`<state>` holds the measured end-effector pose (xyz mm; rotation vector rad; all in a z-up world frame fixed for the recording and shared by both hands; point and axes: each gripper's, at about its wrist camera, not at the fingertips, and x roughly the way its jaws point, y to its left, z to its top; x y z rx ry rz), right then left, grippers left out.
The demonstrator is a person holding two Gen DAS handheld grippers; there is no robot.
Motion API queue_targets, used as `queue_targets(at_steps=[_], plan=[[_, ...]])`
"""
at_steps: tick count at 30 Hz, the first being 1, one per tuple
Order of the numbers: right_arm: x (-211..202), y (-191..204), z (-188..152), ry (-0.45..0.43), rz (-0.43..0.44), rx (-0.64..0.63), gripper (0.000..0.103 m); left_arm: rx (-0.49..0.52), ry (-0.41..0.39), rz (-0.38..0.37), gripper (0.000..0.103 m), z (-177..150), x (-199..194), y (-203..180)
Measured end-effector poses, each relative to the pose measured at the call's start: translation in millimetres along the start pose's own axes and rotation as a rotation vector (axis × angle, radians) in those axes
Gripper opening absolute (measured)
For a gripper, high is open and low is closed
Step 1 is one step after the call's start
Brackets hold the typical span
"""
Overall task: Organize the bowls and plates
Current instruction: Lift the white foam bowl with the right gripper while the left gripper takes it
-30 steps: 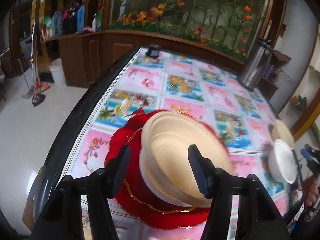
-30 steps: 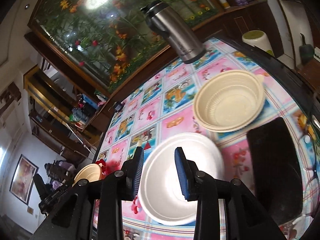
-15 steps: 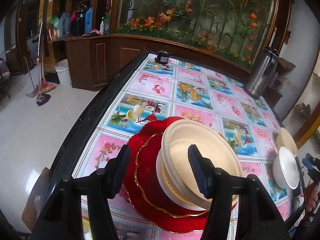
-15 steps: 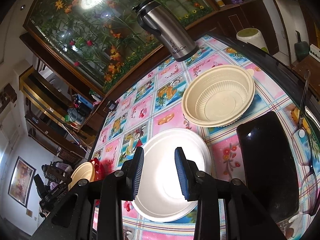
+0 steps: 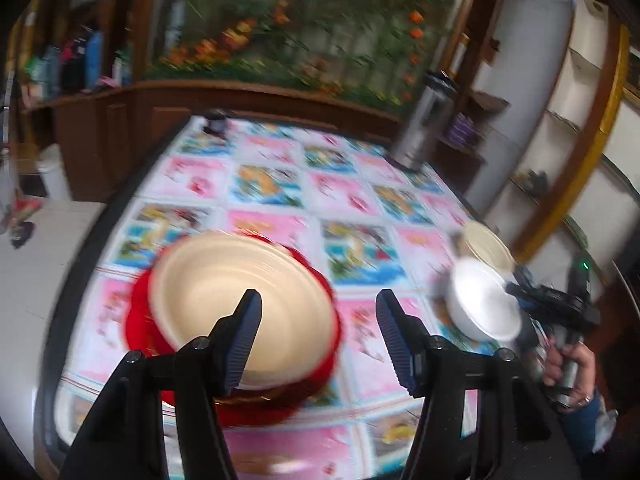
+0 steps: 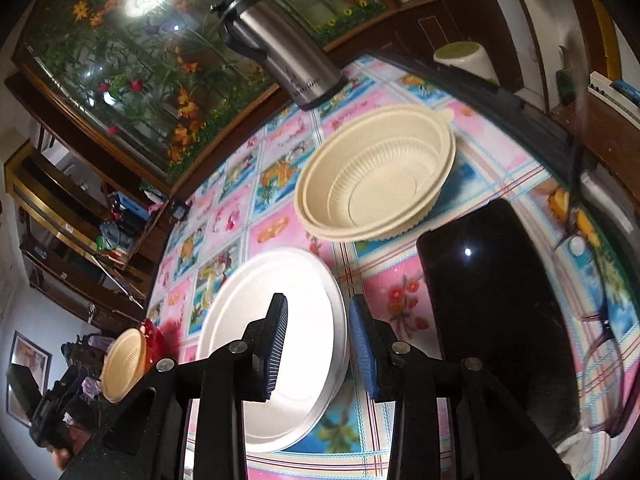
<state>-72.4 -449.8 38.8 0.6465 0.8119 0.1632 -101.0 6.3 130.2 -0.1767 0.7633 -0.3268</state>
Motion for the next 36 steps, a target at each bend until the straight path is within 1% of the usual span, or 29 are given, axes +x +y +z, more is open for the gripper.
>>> queue_targets(at_steps=[6,10,13,14,15,17,18,19,20,21,22,23,27,29,33,36], plan=[[20.3,32.8,-15.8,0.092,0.074,-0.113,0.036,0.044,0.107,-0.066,0.059,-11.8,40.5,-37.4],[23.5,37.7,-19.1,0.091,0.055,-0.141,0.036,0.063,0.169,-0.081,0.058,-13.9,71.4,-58.0],[23.9,36.3,-22.4,0.107,0.064,-0.143,0.036,0.057,0.223,-0.113,0.058,-12.5,99.9,-70.8],[23.9,35.7,-22.9,0.11,0.064,-0.142,0.036,0.054,0.242,-0.123,0.056,-12.8,110.9,-75.9],[22.7,35.2,-23.6,0.108,0.064,-0.145,0.035,0.048,0.257,-0.127,0.046,-12.5,119.6,-79.4],[21.0,36.7,-25.0,0.103,0.062,-0.156,0.033,0.04,0.289,-0.16,0.04,-11.4,134.6,-87.0],[20.1,37.2,-26.0,0.099,0.06,-0.161,0.027,0.038,0.295,-0.17,0.035,-10.8,140.8,-90.9],[19.9,37.3,-27.2,0.099,0.057,-0.168,0.018,0.036,0.304,-0.161,0.033,-11.1,149.1,-95.2],[20.2,37.0,-28.2,0.101,0.054,-0.172,0.015,0.042,0.317,-0.165,0.029,-11.9,155.3,-99.5],[20.6,35.9,-29.3,0.1,0.056,-0.168,0.015,0.05,0.329,-0.171,0.021,-12.8,161.0,-103.4],[20.6,35.8,-29.7,0.098,0.06,-0.164,0.015,0.053,0.338,-0.173,0.019,-14.6,165.4,-106.7],[20.4,36.3,-30.4,0.098,0.067,-0.166,0.014,0.062,0.345,-0.169,0.014,-17.2,168.0,-111.3],[14.7,41.9,-32.4,0.086,0.077,-0.184,0.013,0.12,0.305,-0.119,0.014,-21.1,157.8,-120.4],[12.5,45.8,-32.5,0.083,0.089,-0.189,0.012,0.118,0.286,-0.118,0.014,-18.6,150.0,-118.6],[10.3,58.1,-33.1,0.077,0.114,-0.207,0.012,0.124,0.233,-0.093,0.014,-11.8,128.0,-112.1],[9.5,73.0,-33.6,0.076,0.136,-0.229,0.013,0.119,0.193,-0.085,0.014,-6.9,109.9,-105.9]])
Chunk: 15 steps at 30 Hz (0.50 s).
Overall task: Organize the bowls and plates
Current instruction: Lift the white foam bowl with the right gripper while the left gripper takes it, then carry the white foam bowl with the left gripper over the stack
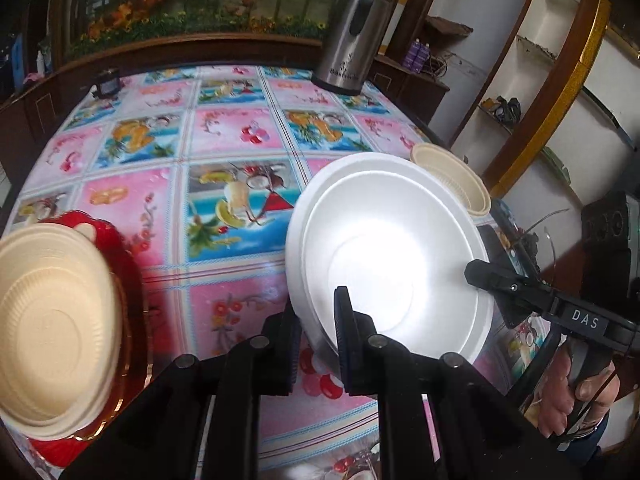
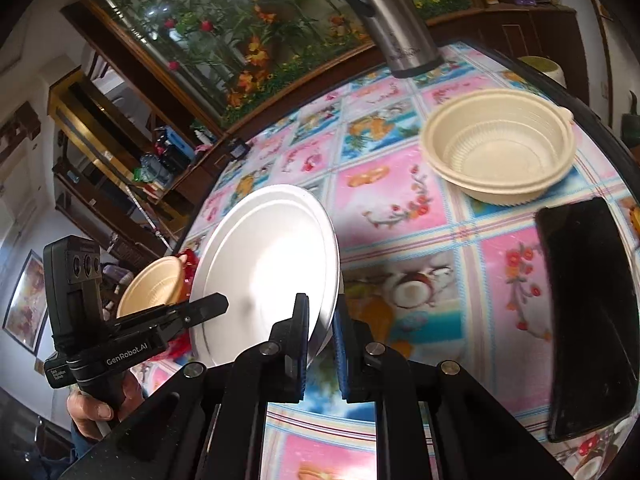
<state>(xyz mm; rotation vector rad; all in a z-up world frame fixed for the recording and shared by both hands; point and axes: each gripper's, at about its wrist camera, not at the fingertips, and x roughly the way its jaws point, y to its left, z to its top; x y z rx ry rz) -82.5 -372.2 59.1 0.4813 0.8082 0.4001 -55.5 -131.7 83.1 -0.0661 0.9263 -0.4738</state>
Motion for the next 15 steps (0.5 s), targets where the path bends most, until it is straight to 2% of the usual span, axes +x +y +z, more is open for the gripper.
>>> queue_targets(at_steps=[7,15], plan=[[10.2,41.5,12.0,0.01,0.044,-0.063,0.013,-0.024,-0.088,0.056,0.018,0.6,-47.9,23.6],[47.8,121.4,27.5,0.057,0.168,-0.168,0.013,-0.123,-0.202,0.184,0.022,-4.2,-114.7,86.6]])
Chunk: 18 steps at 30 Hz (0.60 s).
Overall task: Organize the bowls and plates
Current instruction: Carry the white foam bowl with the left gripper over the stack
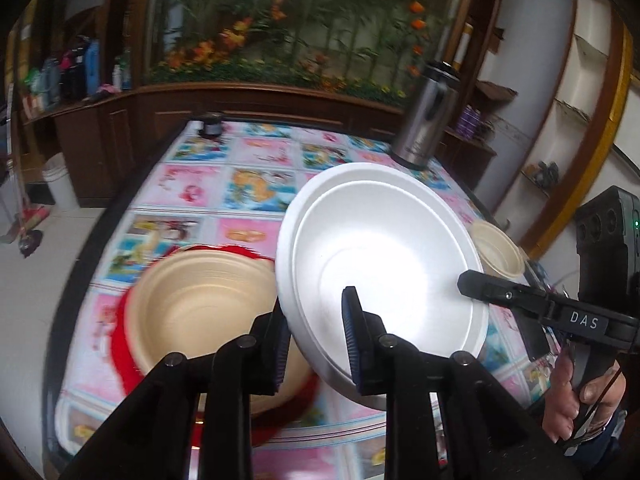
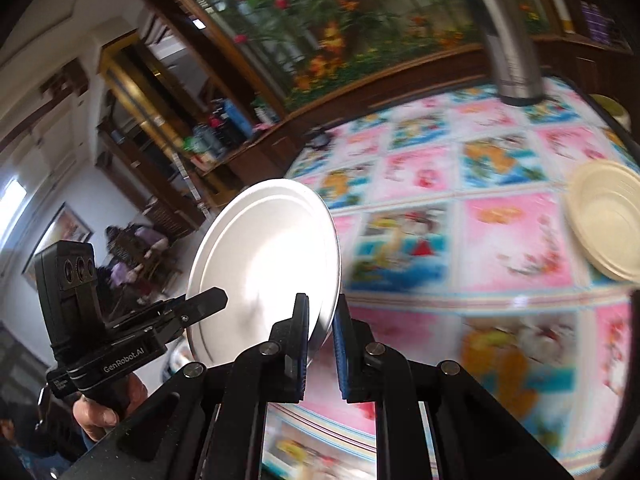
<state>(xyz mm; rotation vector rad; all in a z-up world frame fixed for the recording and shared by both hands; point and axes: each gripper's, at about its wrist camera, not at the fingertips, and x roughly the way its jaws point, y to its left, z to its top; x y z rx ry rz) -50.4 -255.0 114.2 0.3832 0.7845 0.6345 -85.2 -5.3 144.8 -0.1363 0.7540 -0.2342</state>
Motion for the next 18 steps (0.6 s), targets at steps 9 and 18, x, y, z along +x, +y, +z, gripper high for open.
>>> queue_targets(at_steps=[9,18], plan=[[79.6,63.8,-10.6,0.132,0.095,-0.072,0.013,-0.138,-0.002,0.121,0.024,-19.4,-14.2,84.0],[95.1,71.2,-10.1,0.153,0.06,-0.077,0.013,-0.162,0.003,0.077,0.024,-19.4,-6.2,89.7]])
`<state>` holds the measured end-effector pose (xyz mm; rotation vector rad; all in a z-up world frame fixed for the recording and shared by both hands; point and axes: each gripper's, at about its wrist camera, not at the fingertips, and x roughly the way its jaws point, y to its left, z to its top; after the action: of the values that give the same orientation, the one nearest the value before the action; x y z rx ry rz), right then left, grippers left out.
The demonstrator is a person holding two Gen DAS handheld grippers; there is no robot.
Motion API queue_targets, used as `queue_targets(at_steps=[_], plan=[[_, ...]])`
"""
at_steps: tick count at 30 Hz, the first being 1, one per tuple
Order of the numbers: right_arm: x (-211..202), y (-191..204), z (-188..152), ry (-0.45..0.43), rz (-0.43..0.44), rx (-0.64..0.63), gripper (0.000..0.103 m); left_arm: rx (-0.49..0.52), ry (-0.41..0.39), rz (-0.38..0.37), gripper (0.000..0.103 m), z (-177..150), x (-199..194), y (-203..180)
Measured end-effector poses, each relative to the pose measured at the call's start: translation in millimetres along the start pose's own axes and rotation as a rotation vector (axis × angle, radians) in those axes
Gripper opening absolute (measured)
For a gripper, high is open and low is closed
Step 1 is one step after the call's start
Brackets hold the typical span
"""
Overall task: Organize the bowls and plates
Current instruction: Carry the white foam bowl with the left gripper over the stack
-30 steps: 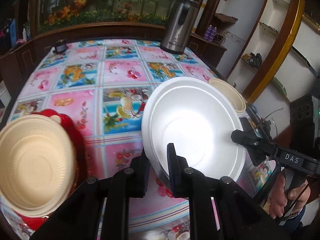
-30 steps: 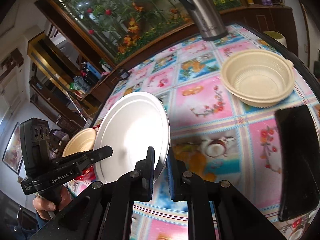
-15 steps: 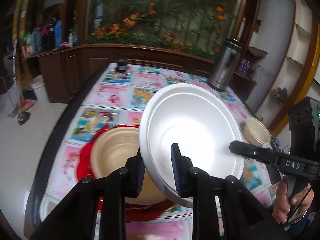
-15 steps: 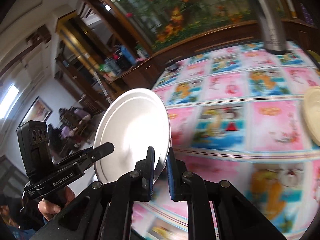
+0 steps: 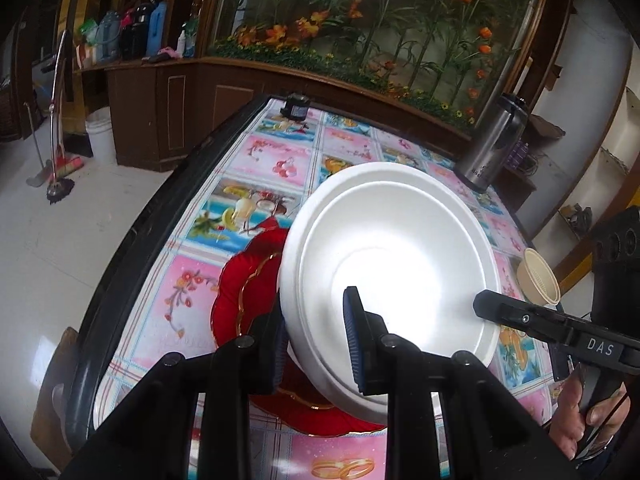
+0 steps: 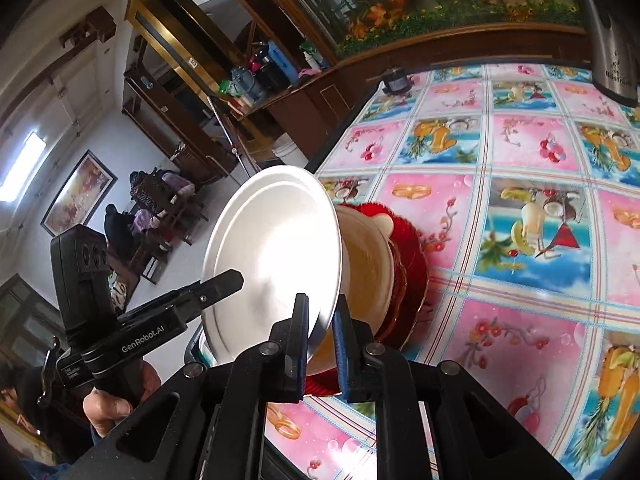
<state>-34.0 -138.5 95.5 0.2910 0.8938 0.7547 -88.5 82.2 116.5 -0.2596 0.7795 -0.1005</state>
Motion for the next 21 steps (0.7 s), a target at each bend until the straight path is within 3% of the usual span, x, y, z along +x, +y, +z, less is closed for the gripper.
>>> queue_targets(at_steps=[6,13,21], plan=[[-10.7,3.3,7.1,-0.022,-0.002,-0.005,0.013,0.003,0.02,-0.006,0.024,3.8,3.2,1.1],[11.0,-10.9,0.9,0.043,-0.004,0.038,0.013,-0.02,0.063,0.003,0.024,-0.8,20.5,10.5],[19.3,-14.4,1.0,0.055,-0.015,0.042,0.013,-0.029,0.061,-0.001,0.024,1.7,22.4,10.6]])
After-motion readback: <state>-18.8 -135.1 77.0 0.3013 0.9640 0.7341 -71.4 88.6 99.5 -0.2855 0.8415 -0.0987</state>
